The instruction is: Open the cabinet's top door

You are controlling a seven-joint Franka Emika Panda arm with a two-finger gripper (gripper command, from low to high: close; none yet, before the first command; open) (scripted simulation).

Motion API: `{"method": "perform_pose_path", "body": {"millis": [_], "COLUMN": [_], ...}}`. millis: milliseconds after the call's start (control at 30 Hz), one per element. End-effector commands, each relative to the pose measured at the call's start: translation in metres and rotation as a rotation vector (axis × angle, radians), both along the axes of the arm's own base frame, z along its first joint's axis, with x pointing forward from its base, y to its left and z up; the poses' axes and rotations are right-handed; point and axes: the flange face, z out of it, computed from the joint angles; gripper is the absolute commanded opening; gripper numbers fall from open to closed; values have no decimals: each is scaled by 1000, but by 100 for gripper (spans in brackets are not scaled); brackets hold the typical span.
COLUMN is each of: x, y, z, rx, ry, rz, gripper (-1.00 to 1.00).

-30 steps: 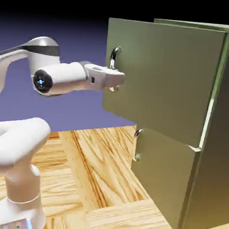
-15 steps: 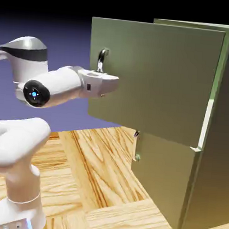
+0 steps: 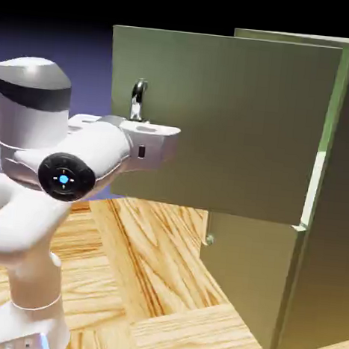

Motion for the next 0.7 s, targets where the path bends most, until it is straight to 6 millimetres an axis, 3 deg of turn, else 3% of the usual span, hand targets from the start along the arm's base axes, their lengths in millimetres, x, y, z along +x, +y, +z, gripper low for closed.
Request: {"method": "perform_pose_path", "body": {"millis": [0, 333, 667], "x": [-1, 4, 21], "y": [-11, -105, -169], "z": [0, 0, 0], "rx": [0, 0, 0], "ry": [0, 0, 0], "rz": [27, 276, 452], "gripper": [-100, -100, -100]}}
